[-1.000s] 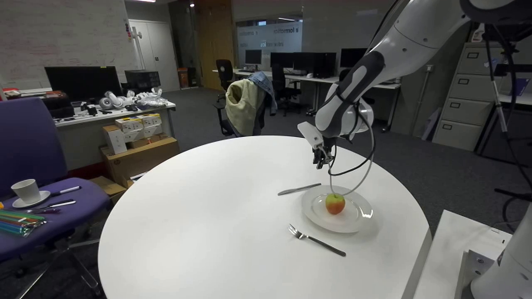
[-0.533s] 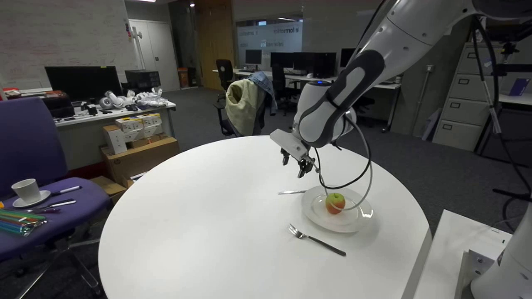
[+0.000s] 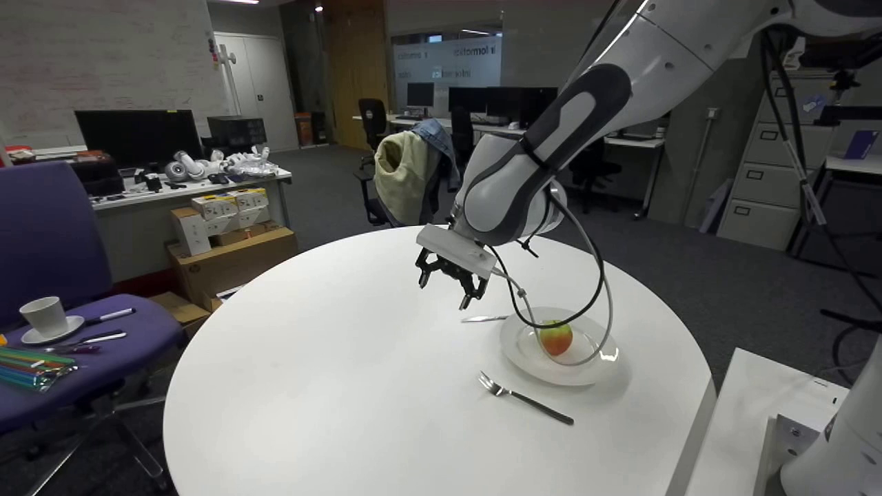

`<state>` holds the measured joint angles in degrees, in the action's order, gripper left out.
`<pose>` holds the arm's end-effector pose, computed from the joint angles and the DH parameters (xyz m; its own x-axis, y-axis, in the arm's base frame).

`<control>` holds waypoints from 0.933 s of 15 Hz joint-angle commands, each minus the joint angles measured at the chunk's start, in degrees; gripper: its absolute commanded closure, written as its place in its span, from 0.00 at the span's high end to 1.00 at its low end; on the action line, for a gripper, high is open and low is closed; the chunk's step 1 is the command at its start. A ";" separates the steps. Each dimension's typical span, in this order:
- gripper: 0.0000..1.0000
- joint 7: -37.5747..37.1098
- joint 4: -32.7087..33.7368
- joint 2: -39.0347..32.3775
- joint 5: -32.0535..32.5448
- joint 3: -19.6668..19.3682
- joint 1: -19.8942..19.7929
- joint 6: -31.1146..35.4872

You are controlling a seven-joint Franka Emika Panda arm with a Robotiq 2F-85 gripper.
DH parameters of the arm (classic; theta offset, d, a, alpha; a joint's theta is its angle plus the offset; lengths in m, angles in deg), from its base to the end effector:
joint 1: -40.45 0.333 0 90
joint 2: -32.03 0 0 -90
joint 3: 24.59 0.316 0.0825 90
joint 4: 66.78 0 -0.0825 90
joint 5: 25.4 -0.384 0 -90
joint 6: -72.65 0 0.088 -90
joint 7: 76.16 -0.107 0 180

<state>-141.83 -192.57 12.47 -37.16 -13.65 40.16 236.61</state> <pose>0.5789 0.0955 0.2630 0.3966 -0.9172 -0.0394 -0.8662 -0.3596 -0.3470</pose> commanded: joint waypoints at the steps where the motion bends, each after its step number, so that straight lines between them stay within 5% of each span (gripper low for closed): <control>1: 1.00 15.43 -0.23 0.87 -2.63 12.26 -13.60 -4.05; 4: 1.00 27.92 0.28 0.34 -3.69 19.17 -23.23 -11.00; 8: 1.00 41.04 0.92 1.60 -2.35 18.93 -28.08 -24.01; 9: 1.00 47.21 1.80 3.17 -6.93 8.98 -19.11 -27.99; 14: 1.00 52.76 5.50 2.69 3.15 -4.27 -9.32 -41.72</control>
<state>-90.77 -188.78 13.59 -39.11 -11.38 24.76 201.42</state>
